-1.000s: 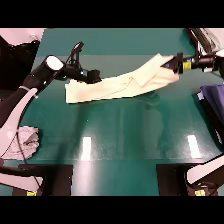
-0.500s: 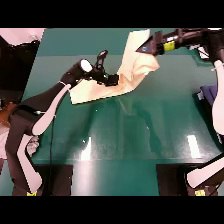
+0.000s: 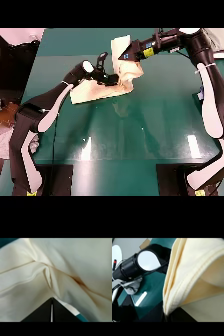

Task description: Fold the shirts.

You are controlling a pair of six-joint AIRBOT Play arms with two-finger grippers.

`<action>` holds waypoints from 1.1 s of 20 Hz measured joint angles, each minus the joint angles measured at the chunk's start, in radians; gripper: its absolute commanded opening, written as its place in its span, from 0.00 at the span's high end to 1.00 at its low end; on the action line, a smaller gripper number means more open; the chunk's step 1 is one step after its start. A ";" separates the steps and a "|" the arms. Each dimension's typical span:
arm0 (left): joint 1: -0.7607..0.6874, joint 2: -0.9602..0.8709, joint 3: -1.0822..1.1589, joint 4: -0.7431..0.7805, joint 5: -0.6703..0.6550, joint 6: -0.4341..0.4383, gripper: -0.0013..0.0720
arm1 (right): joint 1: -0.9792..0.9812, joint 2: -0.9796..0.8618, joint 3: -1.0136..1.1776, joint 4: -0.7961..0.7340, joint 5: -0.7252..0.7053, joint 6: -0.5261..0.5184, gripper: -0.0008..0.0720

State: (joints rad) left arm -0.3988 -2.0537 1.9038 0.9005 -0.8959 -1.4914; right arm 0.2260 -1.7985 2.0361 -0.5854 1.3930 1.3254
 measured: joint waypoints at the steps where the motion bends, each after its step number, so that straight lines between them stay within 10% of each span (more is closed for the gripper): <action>1: 0.016 0.013 0.018 0.018 -0.023 0.000 0.95 | 0.005 0.000 -0.008 -0.005 -0.010 0.000 0.96; 16: 0.306 0.336 0.145 0.331 -0.407 0.007 0.95 | 0.156 -0.102 -0.018 -0.017 -0.267 -0.074 0.94; 19: 0.316 0.363 0.146 0.352 -0.447 0.015 0.95 | 0.230 -0.176 0.010 -0.009 -0.349 -0.116 0.29; 22: 0.325 0.373 0.146 0.367 -0.467 0.018 0.95 | 0.311 -0.240 0.024 0.038 -0.443 -0.179 0.29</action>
State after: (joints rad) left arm -0.0742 -1.6802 2.0495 1.2671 -1.3628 -1.4731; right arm 0.5373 -2.0380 2.0602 -0.5476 0.9504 1.1469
